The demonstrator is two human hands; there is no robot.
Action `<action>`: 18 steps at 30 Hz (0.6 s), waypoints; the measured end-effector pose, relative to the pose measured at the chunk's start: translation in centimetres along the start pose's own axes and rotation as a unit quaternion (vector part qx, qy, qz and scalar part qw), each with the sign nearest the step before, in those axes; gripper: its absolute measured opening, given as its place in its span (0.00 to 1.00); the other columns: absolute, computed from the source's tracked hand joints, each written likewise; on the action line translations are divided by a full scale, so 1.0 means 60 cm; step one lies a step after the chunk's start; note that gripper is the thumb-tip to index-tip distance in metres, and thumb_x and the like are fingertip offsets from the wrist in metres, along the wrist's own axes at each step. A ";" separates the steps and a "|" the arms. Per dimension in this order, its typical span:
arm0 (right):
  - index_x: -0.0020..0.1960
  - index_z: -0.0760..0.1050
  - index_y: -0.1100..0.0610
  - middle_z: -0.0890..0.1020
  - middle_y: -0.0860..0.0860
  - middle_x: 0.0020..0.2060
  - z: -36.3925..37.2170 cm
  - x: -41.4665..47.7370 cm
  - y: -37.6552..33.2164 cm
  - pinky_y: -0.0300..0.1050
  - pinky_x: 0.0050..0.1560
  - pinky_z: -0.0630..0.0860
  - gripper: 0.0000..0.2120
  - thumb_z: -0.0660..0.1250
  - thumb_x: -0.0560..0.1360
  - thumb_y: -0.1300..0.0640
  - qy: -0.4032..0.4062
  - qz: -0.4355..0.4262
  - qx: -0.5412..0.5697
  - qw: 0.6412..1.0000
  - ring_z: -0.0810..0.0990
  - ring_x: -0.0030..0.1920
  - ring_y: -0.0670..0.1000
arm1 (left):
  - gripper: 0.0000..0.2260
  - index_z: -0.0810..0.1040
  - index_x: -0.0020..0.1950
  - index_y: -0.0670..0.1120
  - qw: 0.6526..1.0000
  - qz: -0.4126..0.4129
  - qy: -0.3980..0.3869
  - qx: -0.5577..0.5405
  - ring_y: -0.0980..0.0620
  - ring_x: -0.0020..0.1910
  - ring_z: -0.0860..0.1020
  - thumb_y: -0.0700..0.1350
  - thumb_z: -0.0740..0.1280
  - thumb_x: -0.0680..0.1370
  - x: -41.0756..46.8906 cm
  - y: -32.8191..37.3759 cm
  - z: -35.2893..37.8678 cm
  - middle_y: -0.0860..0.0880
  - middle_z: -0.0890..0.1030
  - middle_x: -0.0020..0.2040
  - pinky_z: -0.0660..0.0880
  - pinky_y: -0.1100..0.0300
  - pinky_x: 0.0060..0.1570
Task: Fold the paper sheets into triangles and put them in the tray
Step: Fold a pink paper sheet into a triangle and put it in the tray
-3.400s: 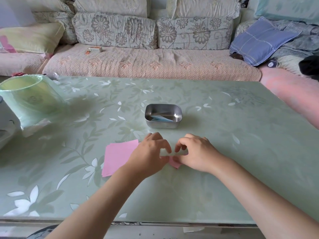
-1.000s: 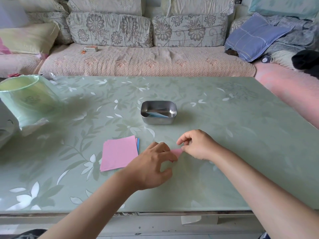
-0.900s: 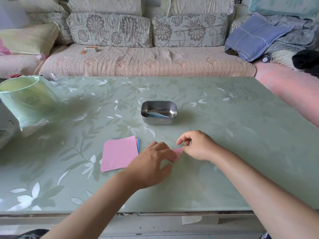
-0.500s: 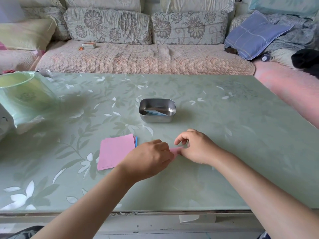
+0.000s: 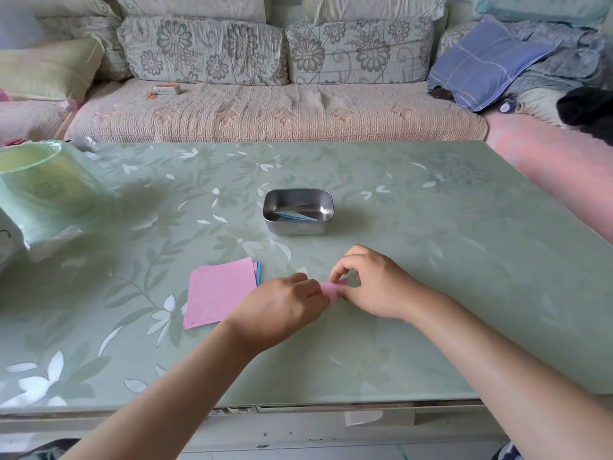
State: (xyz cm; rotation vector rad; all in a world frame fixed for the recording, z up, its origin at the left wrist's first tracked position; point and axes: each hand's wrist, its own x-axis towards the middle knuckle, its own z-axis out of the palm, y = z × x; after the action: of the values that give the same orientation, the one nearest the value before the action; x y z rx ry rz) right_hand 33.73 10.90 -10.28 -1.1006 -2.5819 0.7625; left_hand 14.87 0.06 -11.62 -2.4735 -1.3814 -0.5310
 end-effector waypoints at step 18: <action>0.41 0.80 0.41 0.75 0.43 0.47 0.002 0.013 -0.001 0.34 0.39 0.67 0.06 0.76 0.70 0.42 -0.003 0.048 0.035 0.998 0.72 0.36 0.38 | 0.11 0.80 0.58 0.56 0.991 -0.100 -0.028 -0.085 0.50 0.45 0.73 0.52 0.61 0.81 0.002 0.025 -0.014 0.55 0.77 0.50 0.75 0.54 0.38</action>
State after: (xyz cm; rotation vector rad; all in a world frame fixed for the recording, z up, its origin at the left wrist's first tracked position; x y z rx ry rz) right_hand 33.13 11.39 -10.34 -1.2098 -2.5020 0.8715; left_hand 16.09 -0.95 -10.86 -2.5119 -1.6833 -0.6530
